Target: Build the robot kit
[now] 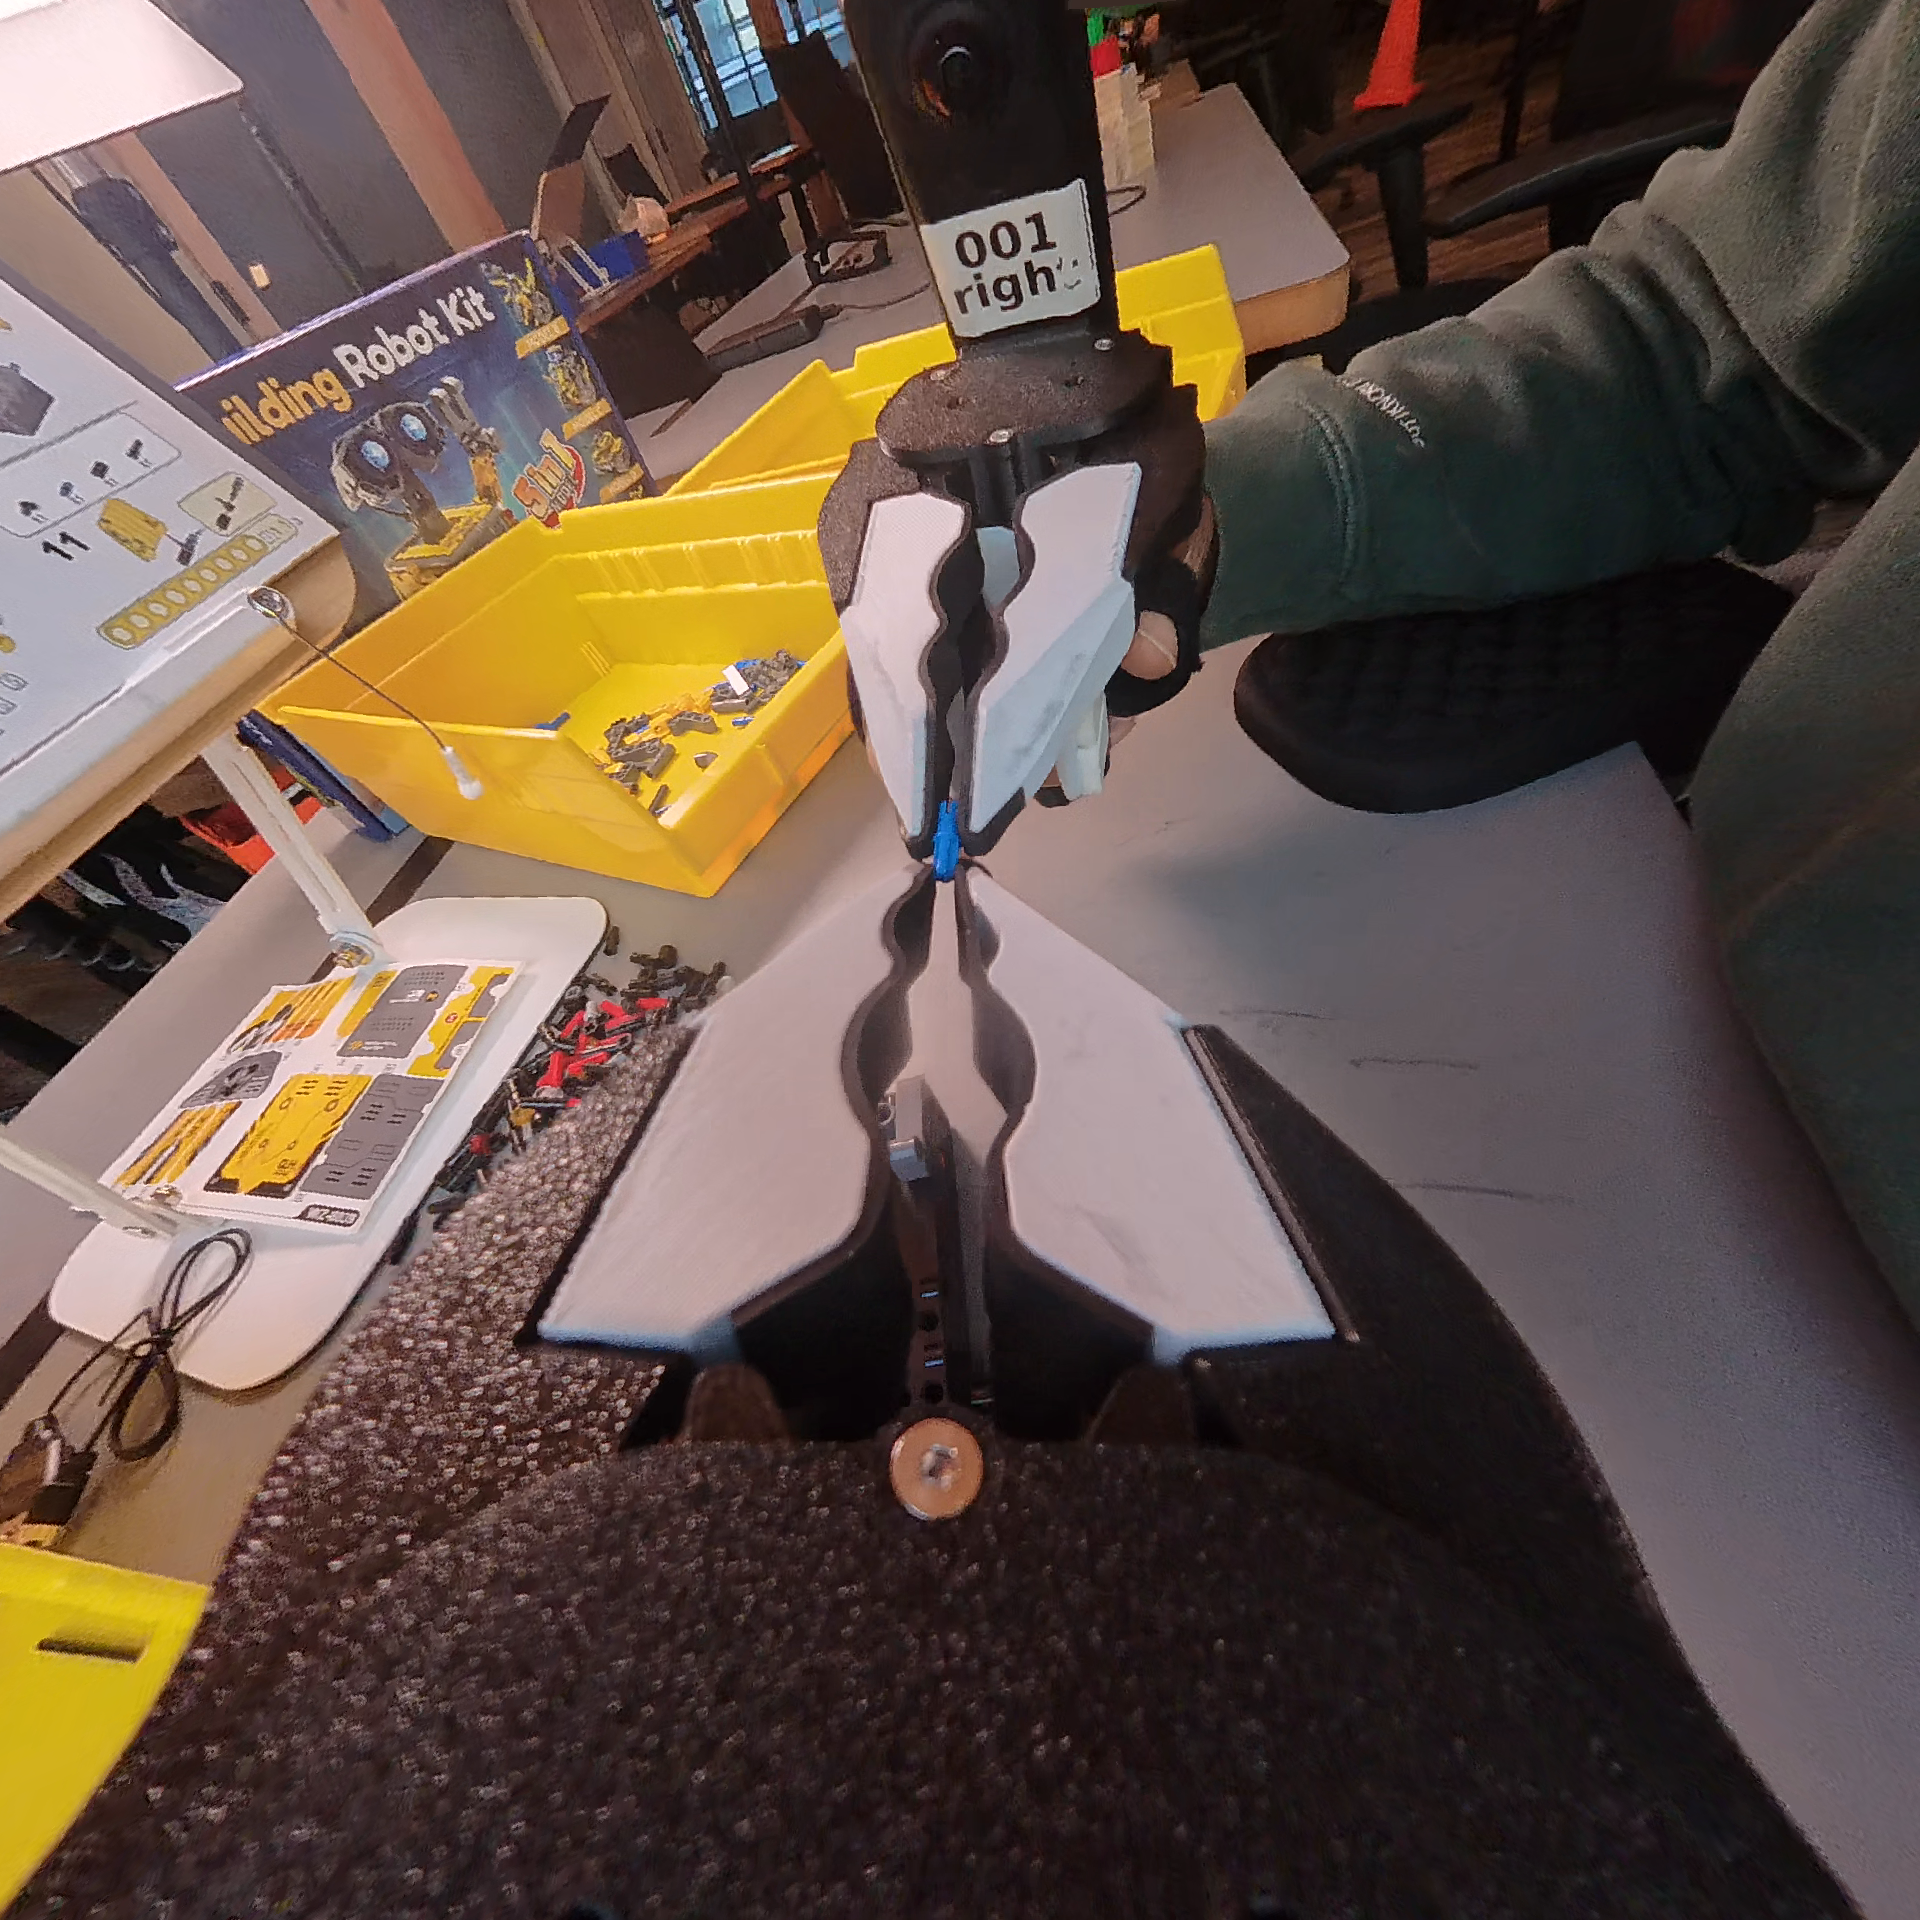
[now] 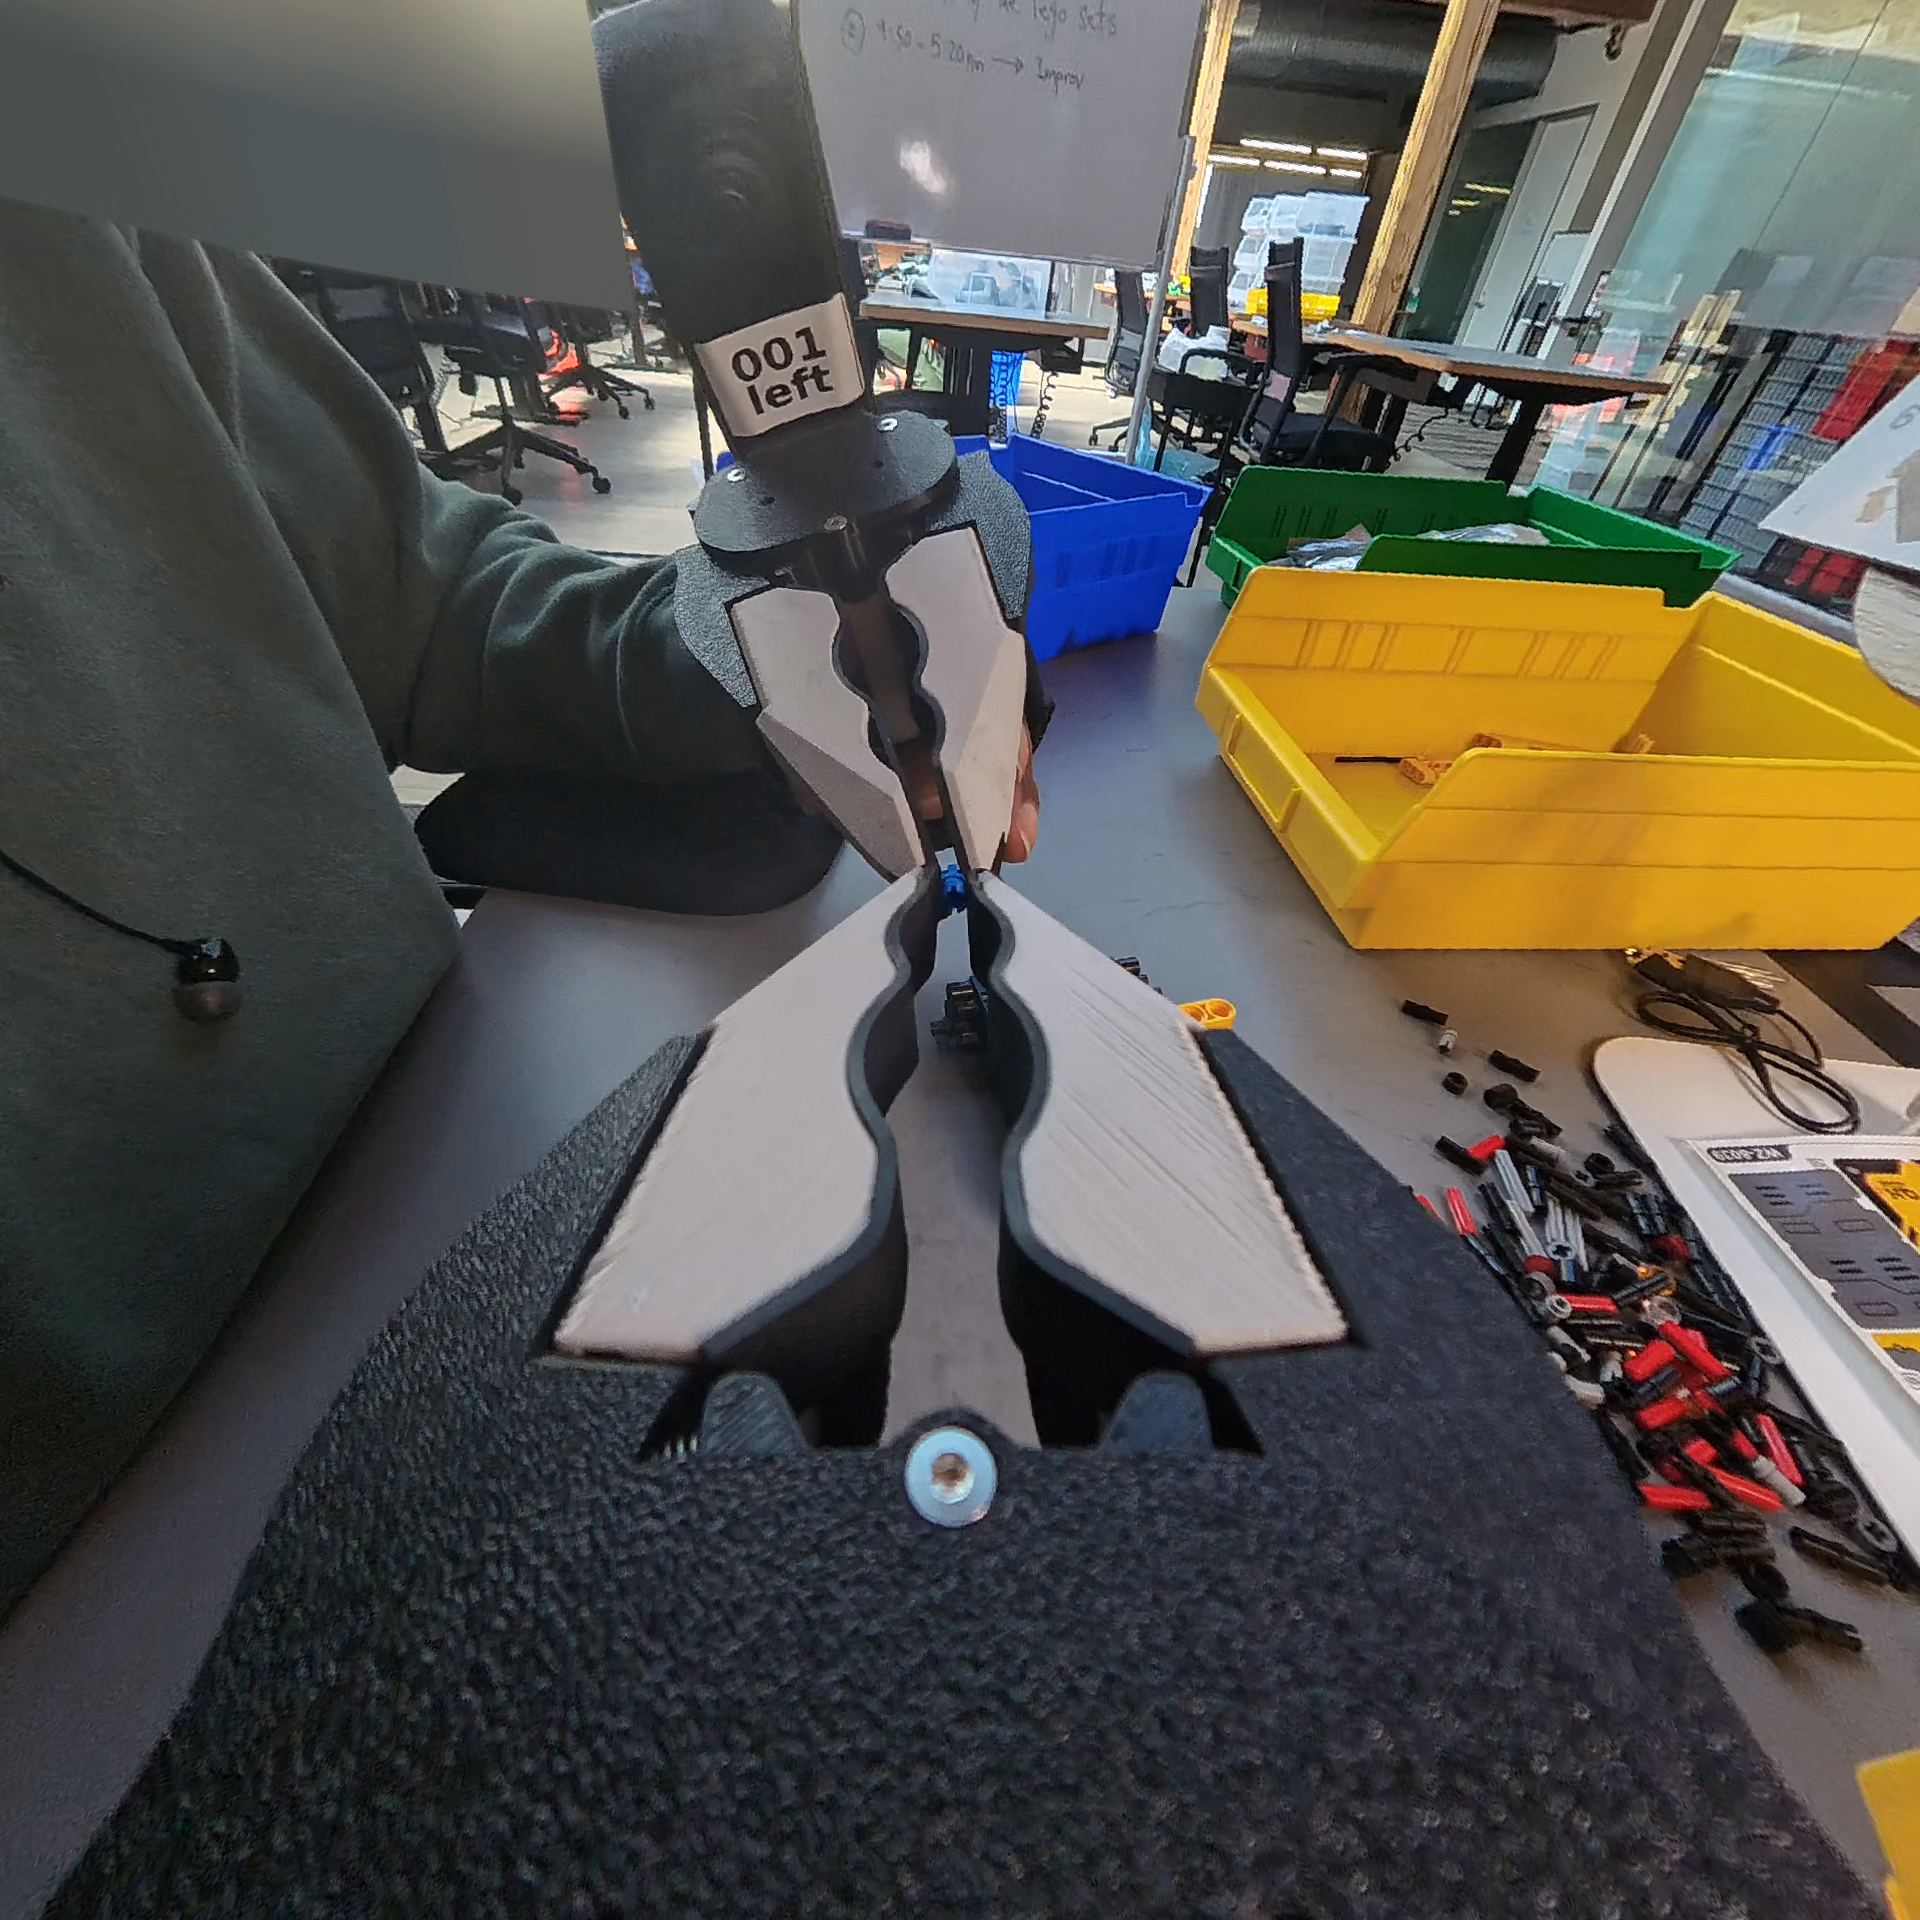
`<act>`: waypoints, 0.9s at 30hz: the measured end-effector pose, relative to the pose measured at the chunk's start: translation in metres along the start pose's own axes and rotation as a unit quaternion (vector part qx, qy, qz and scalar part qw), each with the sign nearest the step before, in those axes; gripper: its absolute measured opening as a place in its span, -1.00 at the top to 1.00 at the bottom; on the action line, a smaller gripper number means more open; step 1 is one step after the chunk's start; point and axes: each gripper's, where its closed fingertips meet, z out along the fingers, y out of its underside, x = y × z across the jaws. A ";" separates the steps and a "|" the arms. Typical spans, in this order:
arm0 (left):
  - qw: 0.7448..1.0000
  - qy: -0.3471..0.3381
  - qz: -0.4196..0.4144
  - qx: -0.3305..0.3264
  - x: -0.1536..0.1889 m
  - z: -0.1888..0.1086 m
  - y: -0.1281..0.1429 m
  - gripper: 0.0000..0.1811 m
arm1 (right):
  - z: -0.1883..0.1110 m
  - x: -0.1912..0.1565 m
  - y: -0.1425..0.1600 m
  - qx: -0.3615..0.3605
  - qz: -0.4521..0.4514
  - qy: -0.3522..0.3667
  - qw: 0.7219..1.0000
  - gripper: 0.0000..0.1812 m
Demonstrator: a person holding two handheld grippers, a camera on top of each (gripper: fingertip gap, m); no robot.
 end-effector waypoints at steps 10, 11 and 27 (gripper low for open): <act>0.978 -0.017 -0.139 -0.152 -0.035 -0.004 0.081 0.17 | -0.012 0.022 0.035 -0.115 -0.094 0.088 0.985 0.95; 0.974 -0.013 -0.144 -0.173 -0.035 -0.001 0.088 0.16 | -0.011 0.019 0.042 -0.129 -0.106 0.089 0.982 0.95; 0.904 0.047 -0.305 -0.298 -0.030 0.021 0.115 0.31 | -0.008 0.027 0.074 -0.215 -0.258 0.177 0.925 0.95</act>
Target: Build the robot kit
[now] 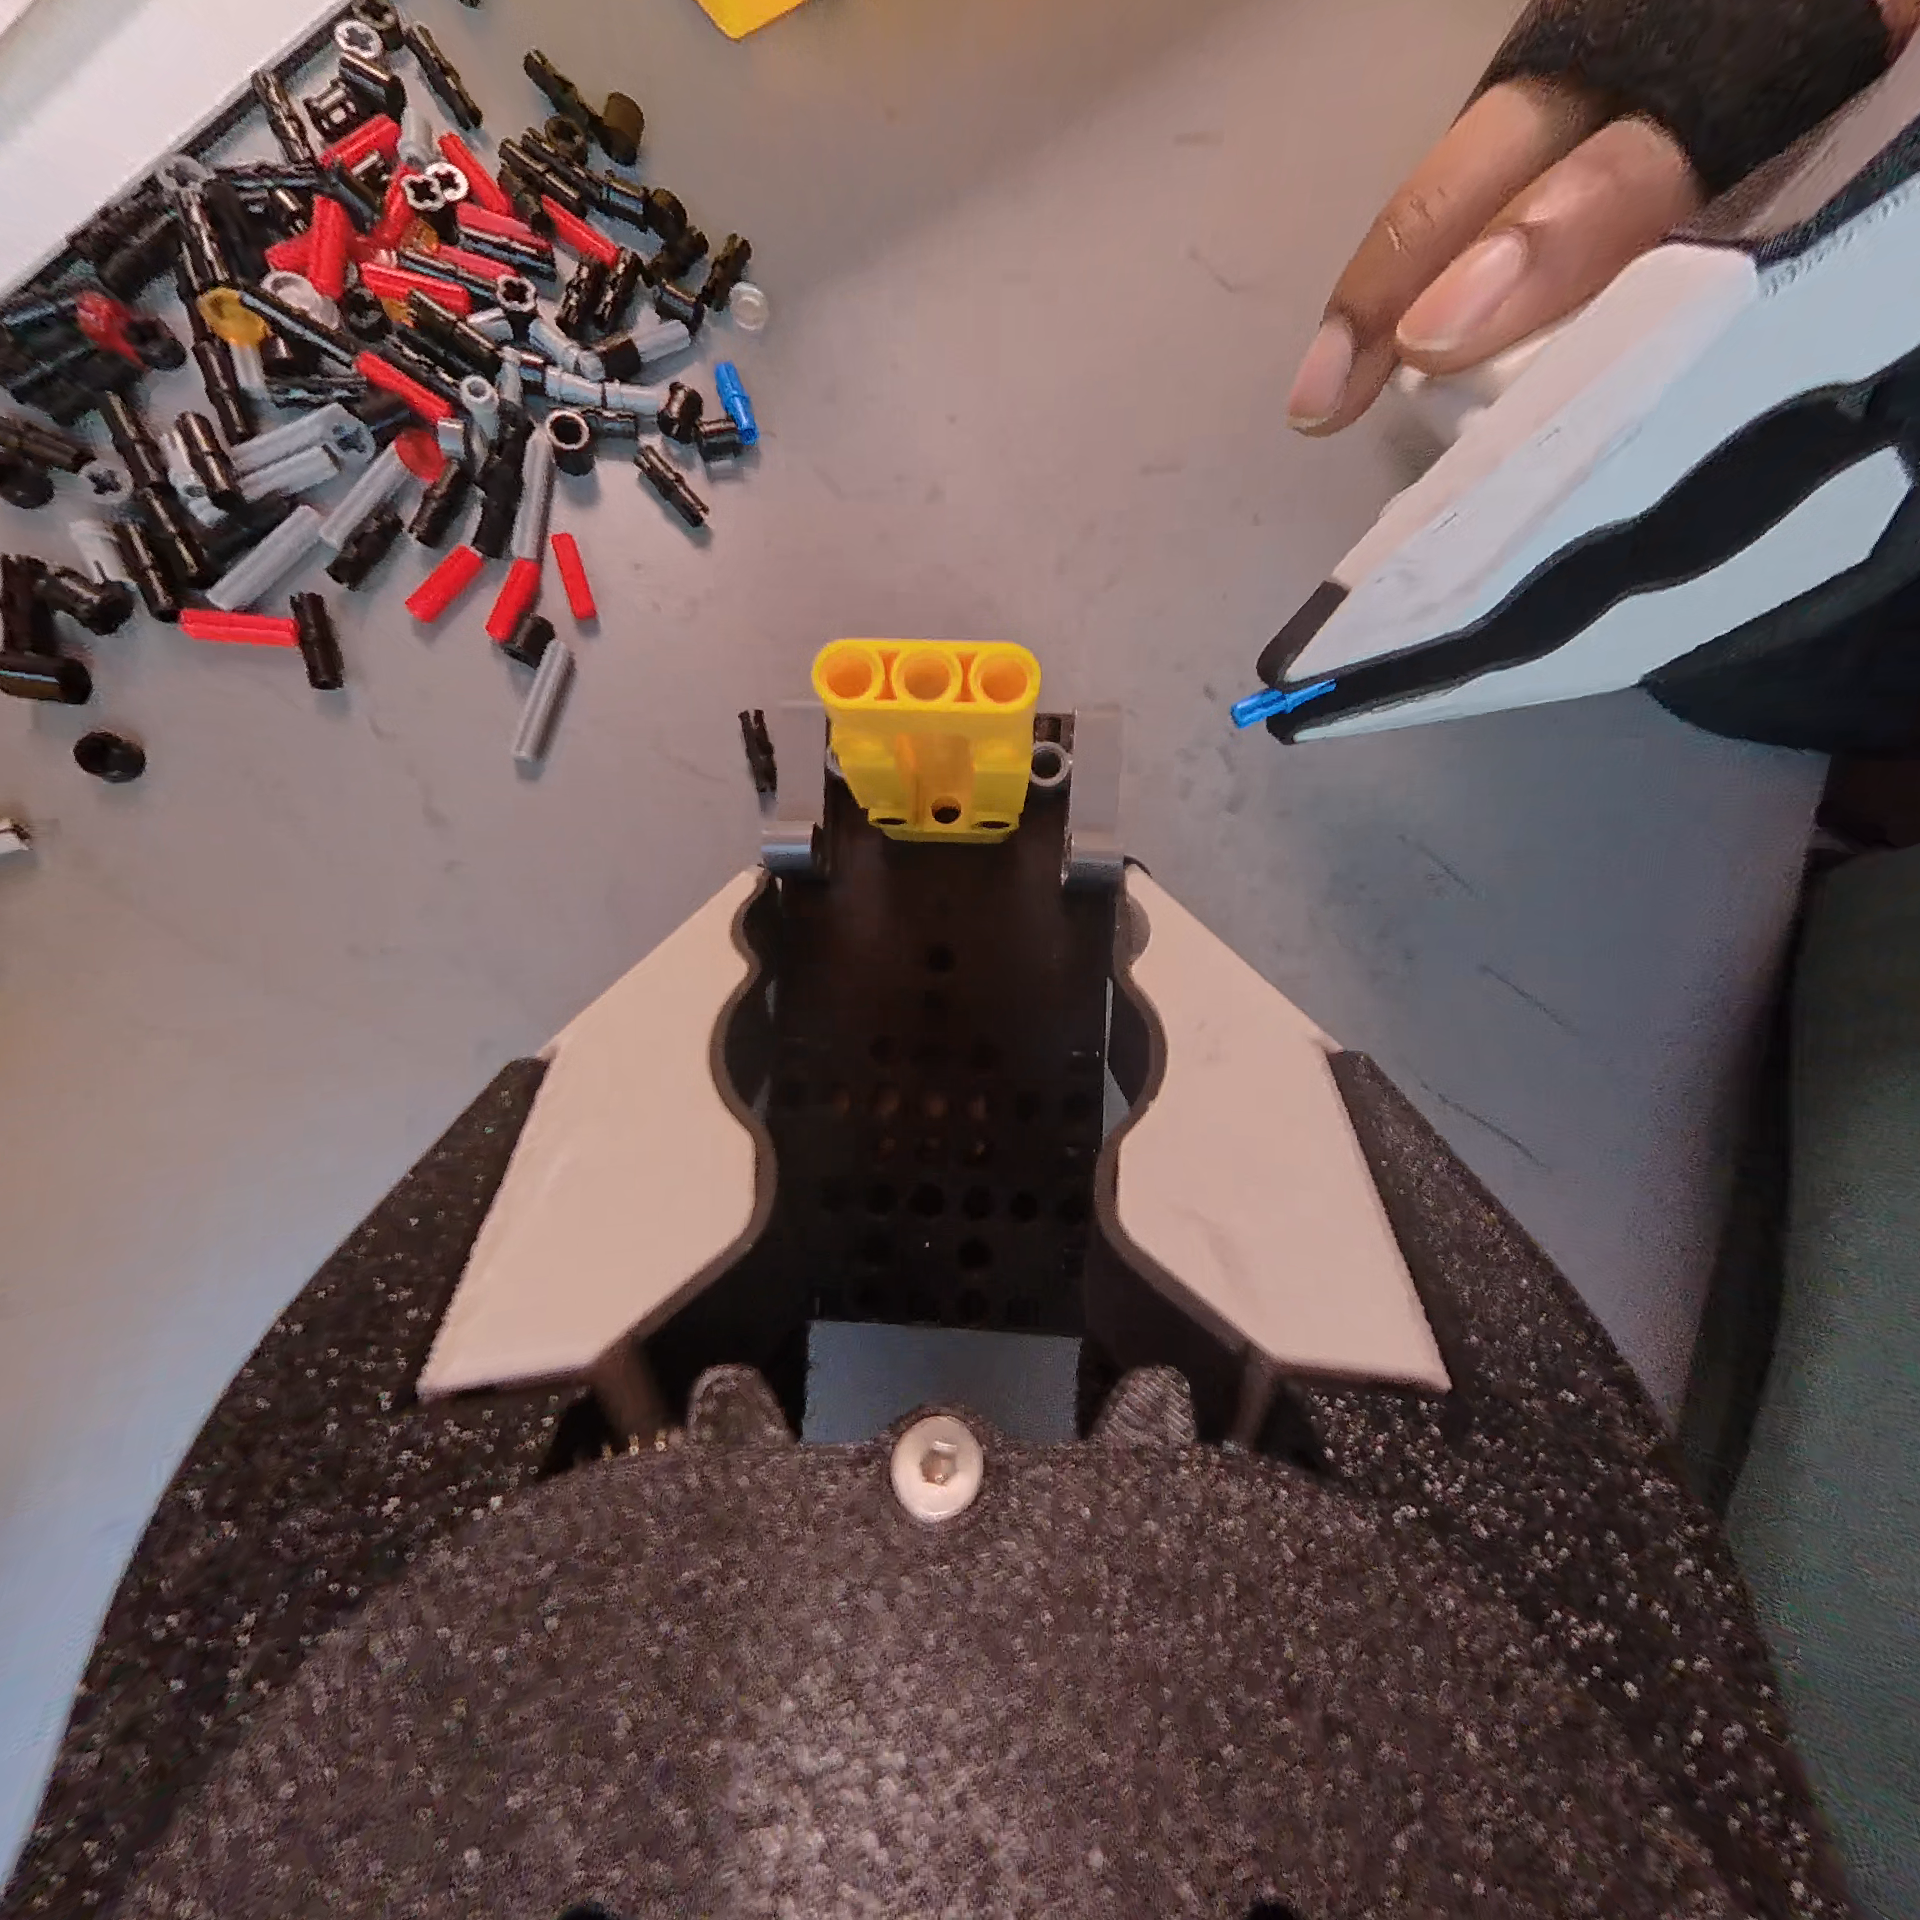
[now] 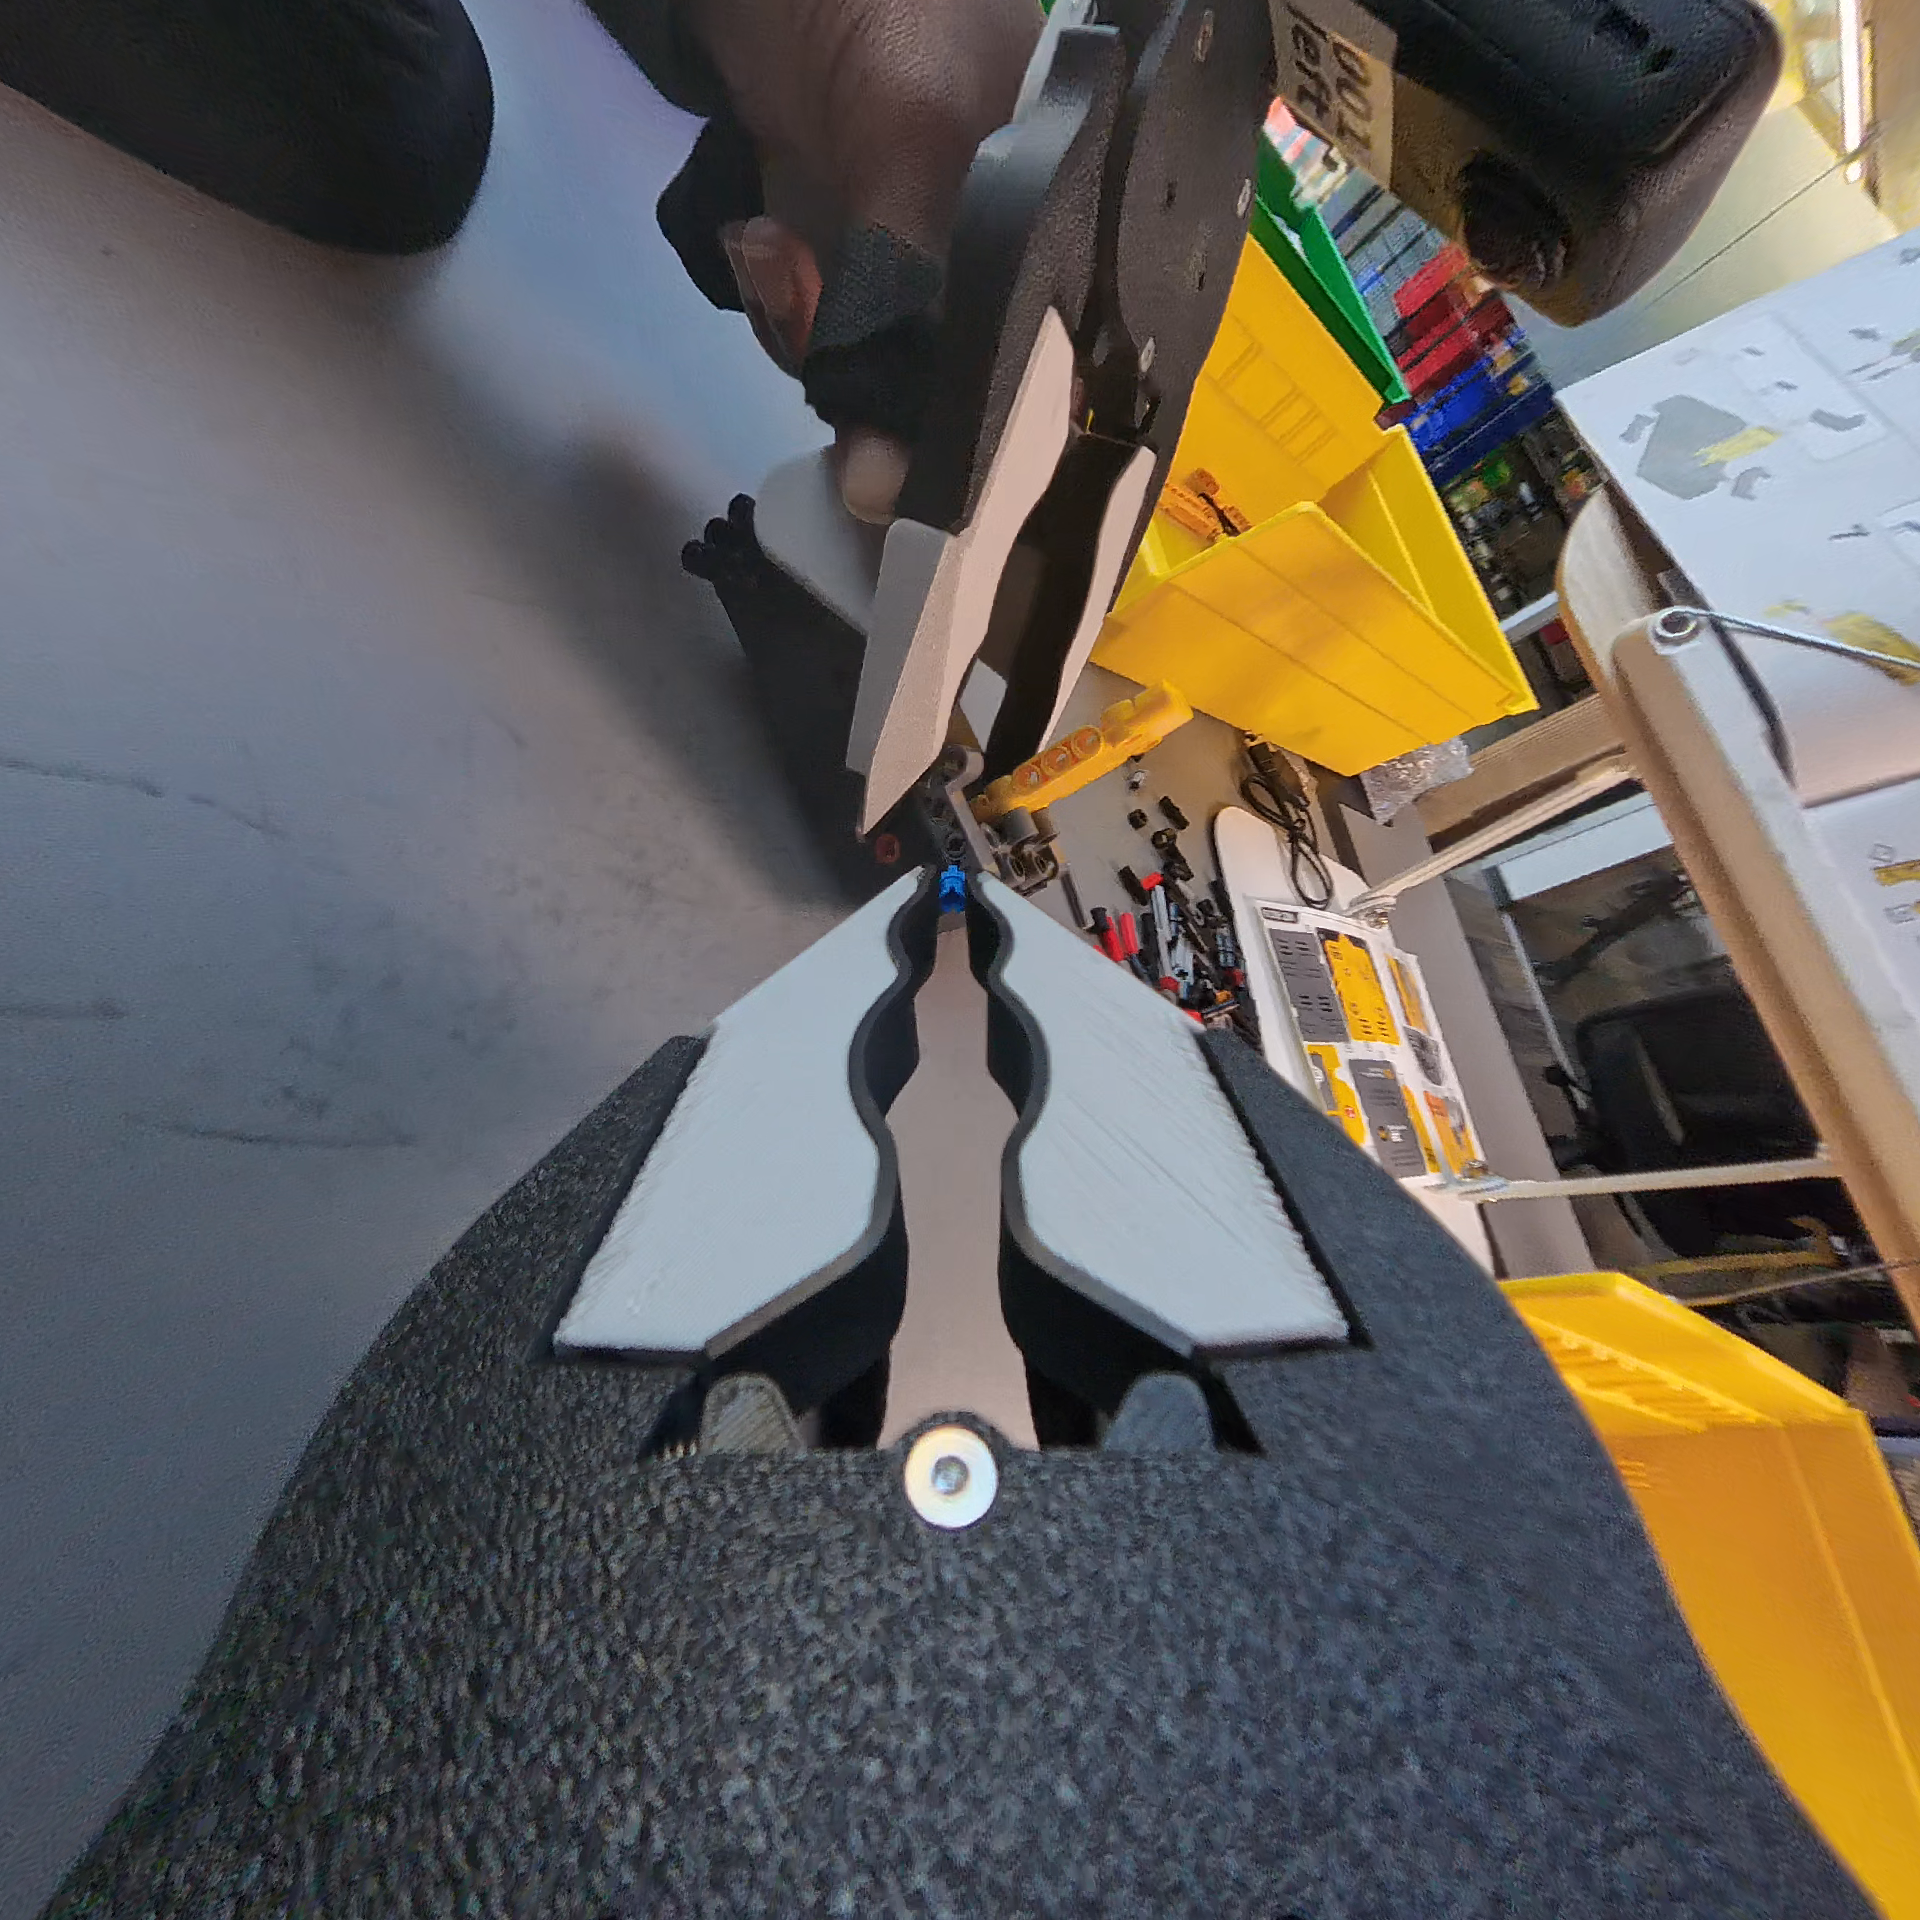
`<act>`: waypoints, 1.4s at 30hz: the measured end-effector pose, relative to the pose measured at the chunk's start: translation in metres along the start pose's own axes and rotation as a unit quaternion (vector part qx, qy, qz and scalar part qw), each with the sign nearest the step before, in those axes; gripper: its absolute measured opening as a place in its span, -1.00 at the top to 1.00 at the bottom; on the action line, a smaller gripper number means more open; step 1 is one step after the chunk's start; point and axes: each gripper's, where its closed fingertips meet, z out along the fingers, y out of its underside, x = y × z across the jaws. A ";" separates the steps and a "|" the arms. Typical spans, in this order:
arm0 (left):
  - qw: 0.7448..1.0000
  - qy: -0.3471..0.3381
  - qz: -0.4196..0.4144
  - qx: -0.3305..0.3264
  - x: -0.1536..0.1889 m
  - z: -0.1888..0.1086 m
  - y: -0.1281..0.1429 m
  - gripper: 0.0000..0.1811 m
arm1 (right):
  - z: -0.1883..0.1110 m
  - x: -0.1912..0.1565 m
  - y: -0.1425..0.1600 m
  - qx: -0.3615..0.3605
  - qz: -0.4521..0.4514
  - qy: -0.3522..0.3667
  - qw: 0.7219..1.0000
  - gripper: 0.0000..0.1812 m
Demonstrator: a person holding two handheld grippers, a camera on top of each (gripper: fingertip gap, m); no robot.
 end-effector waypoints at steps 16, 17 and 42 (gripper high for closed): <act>0.999 -0.001 -0.035 0.007 0.004 0.002 -0.003 0.31 | 0.013 0.003 0.009 -0.059 -0.071 0.054 0.994 0.95; 0.999 -0.003 -0.035 0.006 0.004 0.002 -0.003 0.31 | 0.013 0.003 0.010 -0.065 -0.078 0.057 0.993 0.95; 0.999 -0.040 -0.007 -0.024 -0.005 -0.001 0.006 0.31 | 0.025 0.001 0.013 -0.099 -0.305 0.142 0.937 0.96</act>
